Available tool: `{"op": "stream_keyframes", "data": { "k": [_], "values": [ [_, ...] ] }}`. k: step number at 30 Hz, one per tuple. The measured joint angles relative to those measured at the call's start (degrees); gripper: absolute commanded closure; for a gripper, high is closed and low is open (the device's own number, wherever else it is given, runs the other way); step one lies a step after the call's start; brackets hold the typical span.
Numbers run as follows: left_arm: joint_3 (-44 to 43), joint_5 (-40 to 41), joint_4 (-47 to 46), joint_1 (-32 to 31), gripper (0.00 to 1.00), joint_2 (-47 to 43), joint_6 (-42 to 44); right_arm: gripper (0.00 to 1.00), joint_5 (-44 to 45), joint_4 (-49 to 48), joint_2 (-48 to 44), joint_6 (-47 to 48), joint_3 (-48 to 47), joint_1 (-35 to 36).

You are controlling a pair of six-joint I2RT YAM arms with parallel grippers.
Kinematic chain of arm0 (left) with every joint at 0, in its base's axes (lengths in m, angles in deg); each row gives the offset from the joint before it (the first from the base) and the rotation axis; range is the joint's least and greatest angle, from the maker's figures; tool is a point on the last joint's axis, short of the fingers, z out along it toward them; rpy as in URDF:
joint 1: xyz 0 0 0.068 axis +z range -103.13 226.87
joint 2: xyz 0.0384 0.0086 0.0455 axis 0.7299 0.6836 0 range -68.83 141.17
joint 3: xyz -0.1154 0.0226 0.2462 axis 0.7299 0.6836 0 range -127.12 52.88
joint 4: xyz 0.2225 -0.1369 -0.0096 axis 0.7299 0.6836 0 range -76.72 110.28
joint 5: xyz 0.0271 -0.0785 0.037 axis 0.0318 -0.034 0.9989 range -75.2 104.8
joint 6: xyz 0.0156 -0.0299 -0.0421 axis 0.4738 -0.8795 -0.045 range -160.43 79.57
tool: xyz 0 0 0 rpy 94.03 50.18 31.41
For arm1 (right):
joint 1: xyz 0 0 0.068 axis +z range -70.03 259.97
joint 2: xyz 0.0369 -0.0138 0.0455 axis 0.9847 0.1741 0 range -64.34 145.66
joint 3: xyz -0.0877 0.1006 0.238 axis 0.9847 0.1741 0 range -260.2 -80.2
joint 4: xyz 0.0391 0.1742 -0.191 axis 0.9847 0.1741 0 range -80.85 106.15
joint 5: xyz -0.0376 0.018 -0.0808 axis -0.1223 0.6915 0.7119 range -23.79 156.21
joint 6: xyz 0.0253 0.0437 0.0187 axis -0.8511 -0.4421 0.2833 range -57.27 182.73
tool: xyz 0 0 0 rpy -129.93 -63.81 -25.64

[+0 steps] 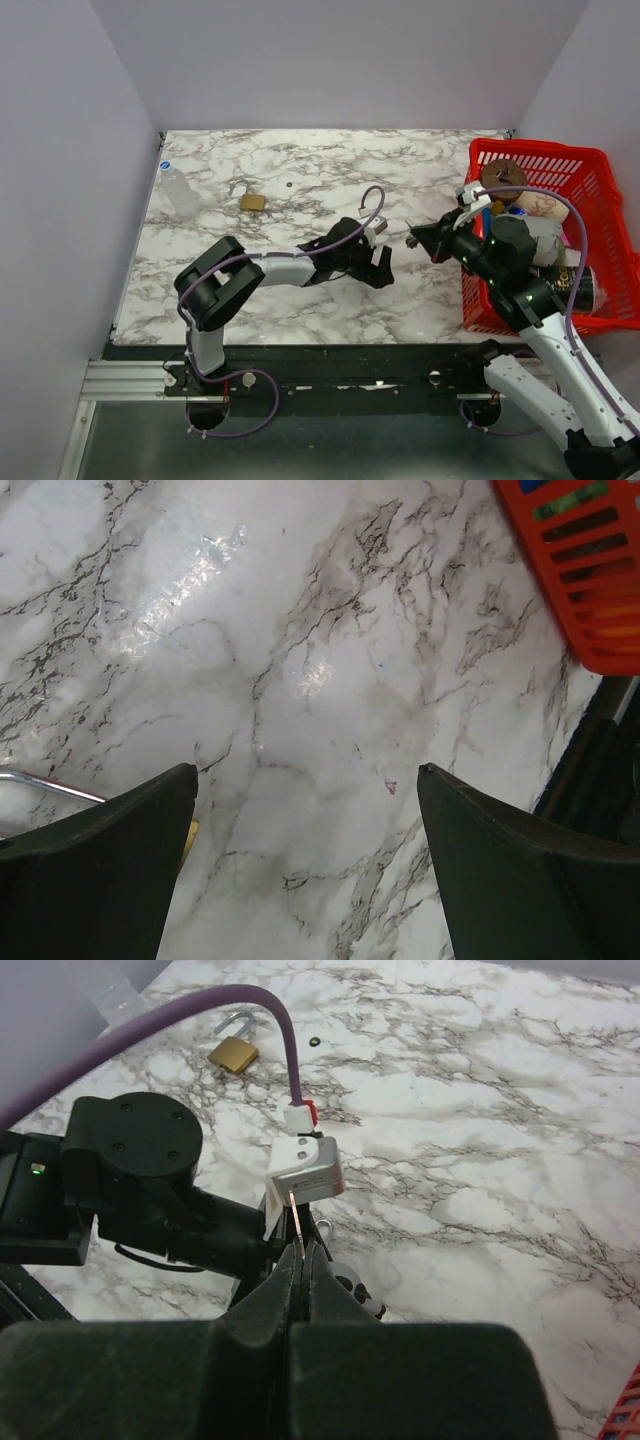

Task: Unlock with the key

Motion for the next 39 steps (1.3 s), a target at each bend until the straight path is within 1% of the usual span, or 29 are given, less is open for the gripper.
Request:
{"op": "stream_keyframes", "data": {
  "k": [3, 7, 10, 12, 17, 23, 30, 36, 39],
  "values": [
    [1.46, 1.84, 0.15, -0.07, 0.02, -3.26, -0.11, 0.99, 0.00, 0.00, -0.02, -0.02, 0.02, 0.00],
    [2.25, 8.98, 2.49, -0.61, 0.01, -9.53, -1.20, 0.99, 0.00, 0.00, 0.00, -0.07, 0.28, 0.00],
    [1.88, 15.45, 6.82, -1.11, 0.01, -13.68, -4.24, 0.99, 0.00, -0.02, 0.00, -0.24, 0.66, 0.00],
    [0.66, 19.15, 11.04, -1.55, 0.01, -14.40, -6.88, 0.99, 0.00, -0.02, 0.02, -0.44, 0.87, 0.00],
    [-2.27, 24.87, 20.68, -4.22, 0.01, -12.02, -13.25, 0.99, 0.00, -0.02, 0.00, -0.66, 1.62, 0.00],
    [-3.80, 25.68, 25.44, -5.88, 0.01, -6.14, -17.42, 0.99, 0.02, -0.02, -1.01, -0.68, 2.03, 0.00],
    [-7.63, 26.12, 27.47, -5.95, 0.01, -2.49, -17.07, 0.99, 0.04, -0.04, -2.36, -0.68, 2.32, 0.00],
    [-13.00, 28.35, 28.96, -5.97, 0.01, 1.75, -14.08, 0.99, 0.04, -0.04, -2.34, -0.68, 2.40, -0.02],
    [-14.29, 29.55, 30.03, -5.97, 0.01, 3.13, -12.81, 0.99, 0.04, -0.04, -2.34, -0.68, 2.43, 0.00]
  ]
}}
